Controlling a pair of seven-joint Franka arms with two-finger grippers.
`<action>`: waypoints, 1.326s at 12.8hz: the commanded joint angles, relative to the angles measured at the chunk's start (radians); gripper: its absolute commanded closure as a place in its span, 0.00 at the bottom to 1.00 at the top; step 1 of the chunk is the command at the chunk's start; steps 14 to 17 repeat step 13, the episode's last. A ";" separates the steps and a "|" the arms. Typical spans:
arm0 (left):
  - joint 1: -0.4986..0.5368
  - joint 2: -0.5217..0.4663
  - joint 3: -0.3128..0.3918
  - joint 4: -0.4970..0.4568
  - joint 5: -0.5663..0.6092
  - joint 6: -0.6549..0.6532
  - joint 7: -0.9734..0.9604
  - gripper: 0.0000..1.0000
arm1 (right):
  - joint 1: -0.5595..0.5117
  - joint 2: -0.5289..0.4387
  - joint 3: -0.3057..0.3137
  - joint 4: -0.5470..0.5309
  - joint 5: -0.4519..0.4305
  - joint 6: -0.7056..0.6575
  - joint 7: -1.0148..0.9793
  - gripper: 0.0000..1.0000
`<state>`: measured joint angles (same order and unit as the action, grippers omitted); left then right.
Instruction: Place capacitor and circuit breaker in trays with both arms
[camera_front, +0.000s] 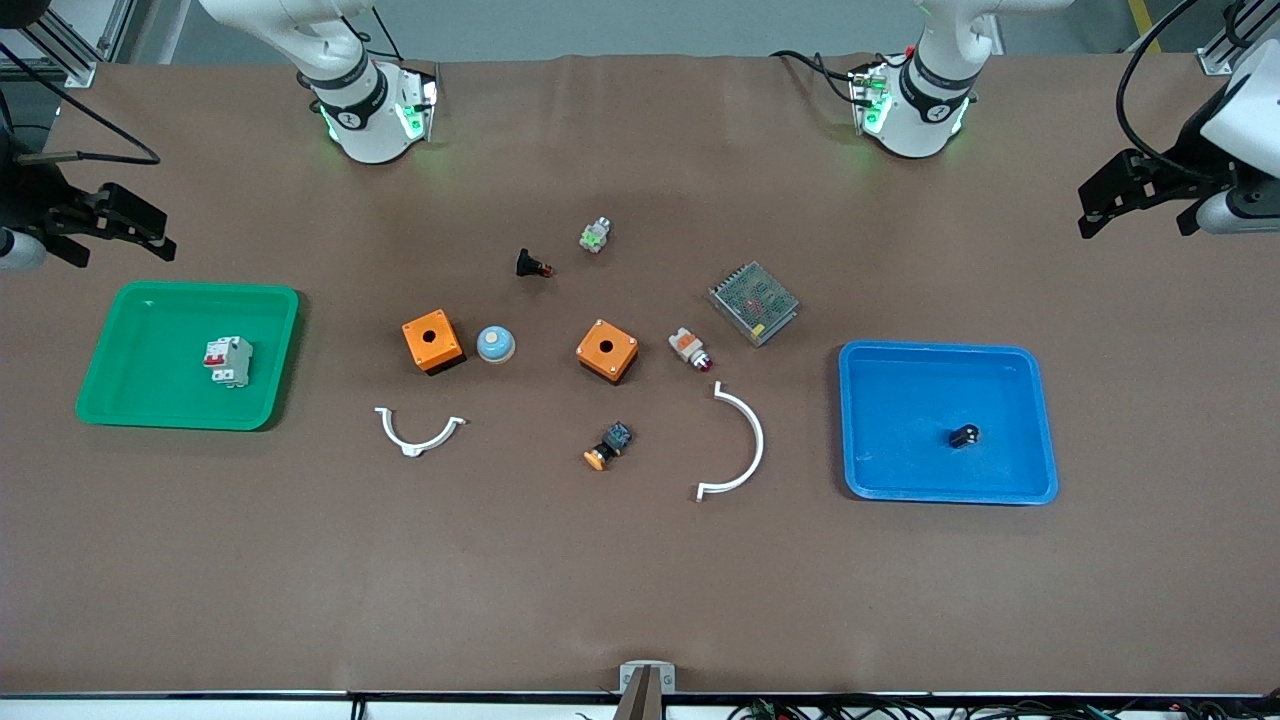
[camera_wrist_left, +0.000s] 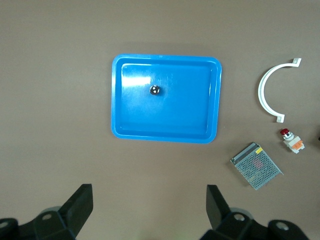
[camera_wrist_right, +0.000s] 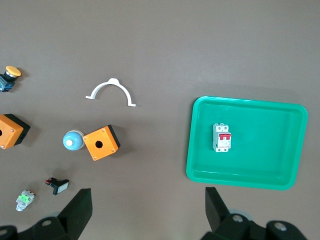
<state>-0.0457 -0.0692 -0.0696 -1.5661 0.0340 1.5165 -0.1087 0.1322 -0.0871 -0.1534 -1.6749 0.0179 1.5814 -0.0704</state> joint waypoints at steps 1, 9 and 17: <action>0.006 0.017 0.001 0.018 -0.022 -0.024 0.024 0.00 | 0.010 -0.037 -0.003 -0.037 -0.021 0.014 0.021 0.00; -0.002 0.032 -0.007 0.018 -0.052 -0.022 0.004 0.00 | 0.003 -0.045 -0.005 -0.055 -0.021 0.023 0.021 0.00; 0.006 0.034 -0.003 0.026 -0.048 -0.022 0.003 0.00 | 0.003 -0.048 -0.006 -0.055 -0.018 0.020 0.023 0.00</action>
